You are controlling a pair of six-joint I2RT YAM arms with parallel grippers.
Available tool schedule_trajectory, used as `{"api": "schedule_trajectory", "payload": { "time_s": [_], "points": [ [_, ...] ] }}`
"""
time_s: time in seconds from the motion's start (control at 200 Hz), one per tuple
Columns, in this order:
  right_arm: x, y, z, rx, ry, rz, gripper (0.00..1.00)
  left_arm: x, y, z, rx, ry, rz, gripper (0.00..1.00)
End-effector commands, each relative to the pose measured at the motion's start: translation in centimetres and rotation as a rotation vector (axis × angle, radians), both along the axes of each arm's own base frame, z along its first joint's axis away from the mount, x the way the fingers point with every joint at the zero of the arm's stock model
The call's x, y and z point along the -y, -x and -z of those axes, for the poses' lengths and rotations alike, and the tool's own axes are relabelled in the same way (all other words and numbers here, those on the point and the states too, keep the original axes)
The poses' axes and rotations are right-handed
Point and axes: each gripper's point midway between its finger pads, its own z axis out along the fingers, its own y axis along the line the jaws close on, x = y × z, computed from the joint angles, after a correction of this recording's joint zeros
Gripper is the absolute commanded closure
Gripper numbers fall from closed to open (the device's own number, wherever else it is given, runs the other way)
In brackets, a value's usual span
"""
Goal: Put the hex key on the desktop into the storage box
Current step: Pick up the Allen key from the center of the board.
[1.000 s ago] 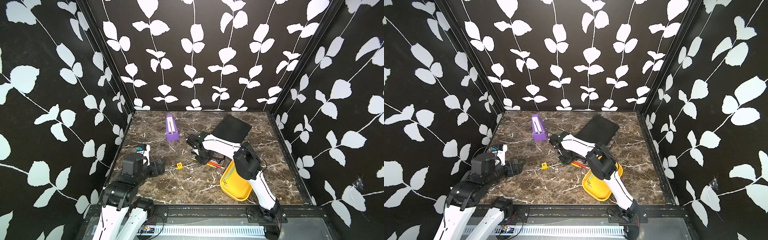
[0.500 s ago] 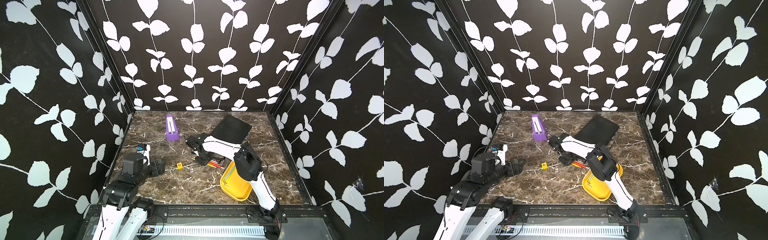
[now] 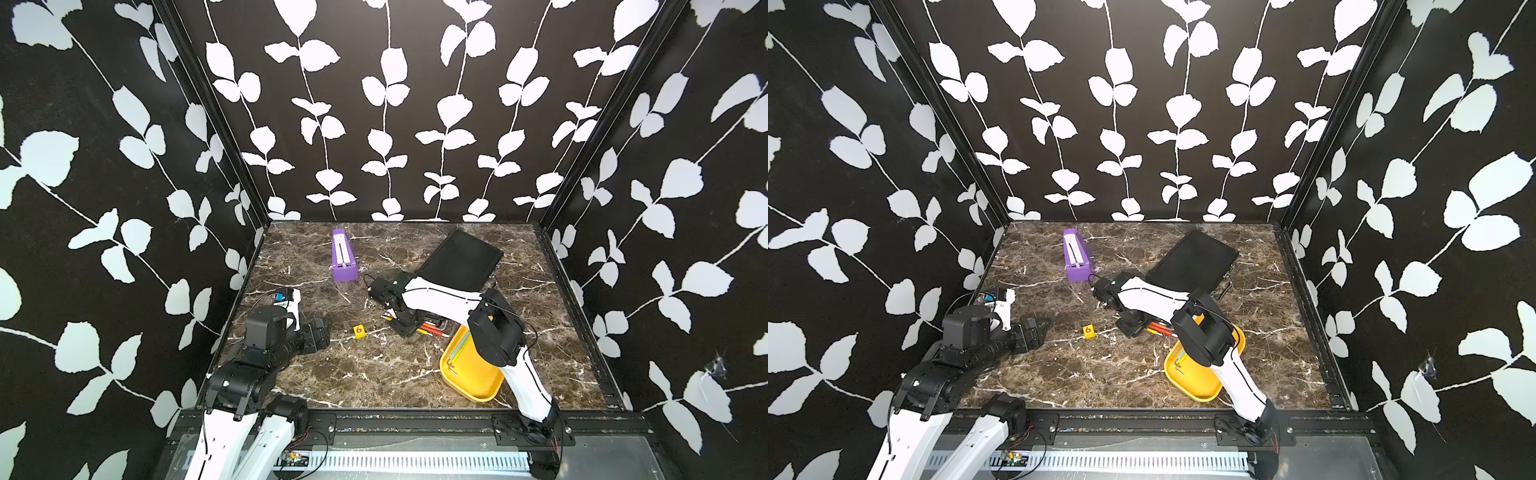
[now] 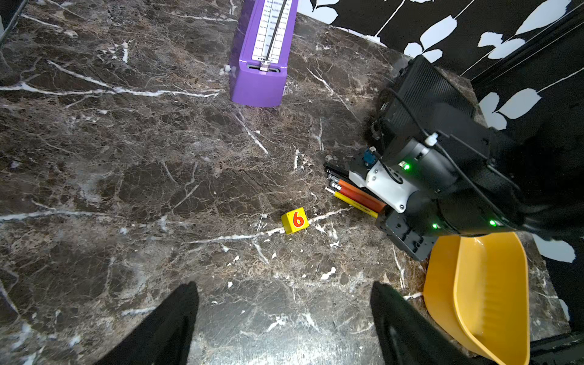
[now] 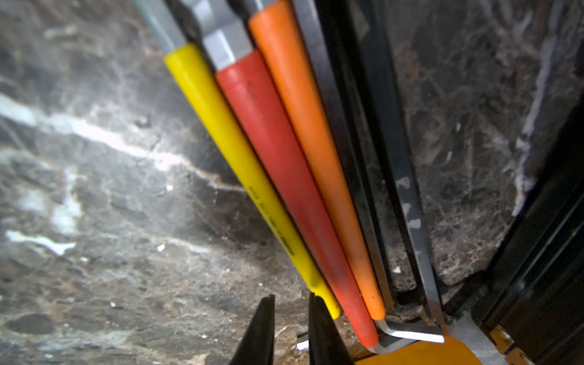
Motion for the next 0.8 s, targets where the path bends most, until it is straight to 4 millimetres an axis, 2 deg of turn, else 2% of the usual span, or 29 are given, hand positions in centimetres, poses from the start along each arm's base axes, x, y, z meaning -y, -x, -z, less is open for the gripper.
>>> {"api": "schedule_trajectory", "payload": {
  "time_s": [0.0, 0.11, 0.33, 0.67, 0.795],
  "points": [
    [1.1, 0.4, 0.1, 0.004, 0.045, -0.009, 0.76, 0.2, 0.0, 0.1, -0.008, 0.006, 0.008, 0.14],
    [1.5, 0.3, 0.9, -0.001, 0.069, -0.023, 0.75, 0.2, 0.0, 0.1, -0.008, 0.005, 0.008, 0.14],
    [1.9, -0.3, 1.0, 0.022, 0.096, -0.081, 0.74, 0.2, 0.1, 0.2, -0.011, 0.006, 0.009, 0.14],
    [3.1, 0.6, 2.9, -0.027, 0.124, -0.072, 0.74, 0.3, 0.0, 0.3, -0.015, 0.005, 0.012, 0.14],
    [3.3, 0.8, 3.4, -0.041, 0.131, -0.081, 0.70, 0.3, 0.0, 0.3, -0.016, 0.007, 0.015, 0.14]
  ]
}}
